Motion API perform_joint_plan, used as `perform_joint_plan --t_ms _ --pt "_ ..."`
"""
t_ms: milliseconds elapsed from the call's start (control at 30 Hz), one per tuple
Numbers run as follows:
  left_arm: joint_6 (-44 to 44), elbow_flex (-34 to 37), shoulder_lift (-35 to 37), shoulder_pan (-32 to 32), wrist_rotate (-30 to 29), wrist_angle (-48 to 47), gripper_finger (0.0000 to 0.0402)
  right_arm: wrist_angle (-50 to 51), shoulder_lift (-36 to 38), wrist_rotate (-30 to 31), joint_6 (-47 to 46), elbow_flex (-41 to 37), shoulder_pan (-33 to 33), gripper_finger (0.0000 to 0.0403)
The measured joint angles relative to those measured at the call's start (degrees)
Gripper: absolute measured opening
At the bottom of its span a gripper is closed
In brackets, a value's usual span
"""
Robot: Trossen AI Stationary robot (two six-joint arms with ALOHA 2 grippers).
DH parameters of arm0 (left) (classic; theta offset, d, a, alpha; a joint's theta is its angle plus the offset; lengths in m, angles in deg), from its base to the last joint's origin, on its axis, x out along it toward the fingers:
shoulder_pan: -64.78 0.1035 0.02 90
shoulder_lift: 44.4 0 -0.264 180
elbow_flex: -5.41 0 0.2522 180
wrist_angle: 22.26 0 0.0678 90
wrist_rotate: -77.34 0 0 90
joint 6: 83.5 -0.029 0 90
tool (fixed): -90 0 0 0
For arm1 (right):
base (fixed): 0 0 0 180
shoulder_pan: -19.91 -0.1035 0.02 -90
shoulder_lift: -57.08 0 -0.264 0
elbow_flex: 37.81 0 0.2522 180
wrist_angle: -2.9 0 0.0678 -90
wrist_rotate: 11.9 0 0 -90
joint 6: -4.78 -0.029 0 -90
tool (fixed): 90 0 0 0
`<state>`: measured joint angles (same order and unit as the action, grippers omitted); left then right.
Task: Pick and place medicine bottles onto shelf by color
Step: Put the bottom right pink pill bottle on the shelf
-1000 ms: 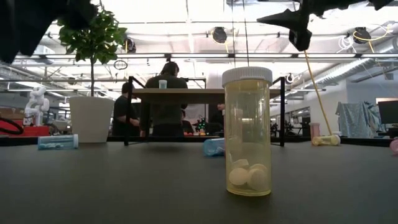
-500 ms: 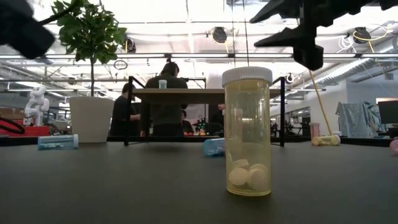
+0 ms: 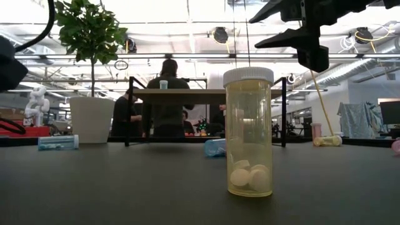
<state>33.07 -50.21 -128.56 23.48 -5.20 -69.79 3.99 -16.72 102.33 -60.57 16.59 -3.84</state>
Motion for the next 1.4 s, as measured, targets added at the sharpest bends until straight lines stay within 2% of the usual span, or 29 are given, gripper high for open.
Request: perform_joint_plan --t_ms 400,700,800,1100,1300,1400 --pt "2.0 0.7 -0.1 -0.8 -0.5 3.0 0.0241 0.0 0.0 -0.2 0.1 0.0 0.0 0.0162" --pt "1.9 0.5 -3.8 -0.8 -1.0 5.8 0.024 0.0 0.0 -0.4 0.7 0.0 0.0 0.0162" --pt "1.9 0.5 -3.8 -0.4 -0.9 5.4 0.0224 0.0 0.0 -0.5 0.9 0.0 0.0 0.0162" --pt "2.8 0.6 -3.8 -0.3 -0.7 5.2 0.0127 0.1 0.2 -0.8 2.3 0.0 0.0 0.0162" --pt "3.5 0.2 -3.5 0.4 -1.0 5.2 0.0122 0.1 0.7 -2.0 3.5 0.0 0.1 0.0162" --pt "2.1 -0.8 -2.1 1.6 -3.8 5.9 0.013 0.1 2.1 -2.0 5.9 0.0 0.1 0.0162"
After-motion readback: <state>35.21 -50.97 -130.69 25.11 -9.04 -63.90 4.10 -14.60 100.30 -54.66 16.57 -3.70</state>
